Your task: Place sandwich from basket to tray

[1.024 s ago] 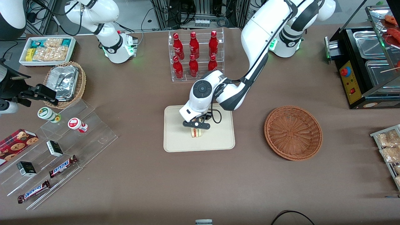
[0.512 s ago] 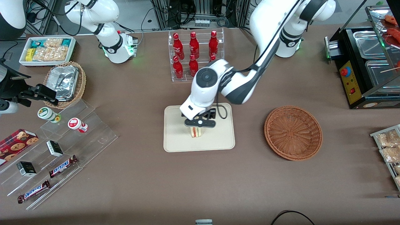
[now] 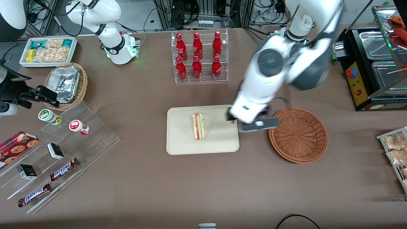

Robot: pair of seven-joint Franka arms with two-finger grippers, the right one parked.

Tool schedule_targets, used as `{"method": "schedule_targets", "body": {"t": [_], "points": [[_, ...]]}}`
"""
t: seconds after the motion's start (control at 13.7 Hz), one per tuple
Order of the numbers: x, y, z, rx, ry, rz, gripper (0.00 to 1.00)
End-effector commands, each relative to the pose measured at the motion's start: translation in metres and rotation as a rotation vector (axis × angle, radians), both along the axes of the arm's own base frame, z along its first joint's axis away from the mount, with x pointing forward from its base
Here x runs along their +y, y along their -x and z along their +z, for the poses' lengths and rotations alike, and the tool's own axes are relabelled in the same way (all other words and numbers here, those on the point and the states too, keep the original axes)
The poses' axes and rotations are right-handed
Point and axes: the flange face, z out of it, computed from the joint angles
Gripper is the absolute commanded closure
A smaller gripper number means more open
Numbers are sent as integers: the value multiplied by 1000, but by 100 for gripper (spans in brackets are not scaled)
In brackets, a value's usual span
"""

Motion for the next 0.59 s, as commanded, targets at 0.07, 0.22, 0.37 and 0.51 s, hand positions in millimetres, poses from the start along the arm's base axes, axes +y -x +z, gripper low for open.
{"method": "schedule_targets", "body": {"t": [0.07, 0.22, 0.37, 0.51], "points": [[100, 15, 53, 17, -16, -52, 0], [157, 24, 75, 24, 1, -74, 0], [211, 38, 92, 7, 33, -78, 0], [225, 52, 107, -1, 29, -67, 0]]}}
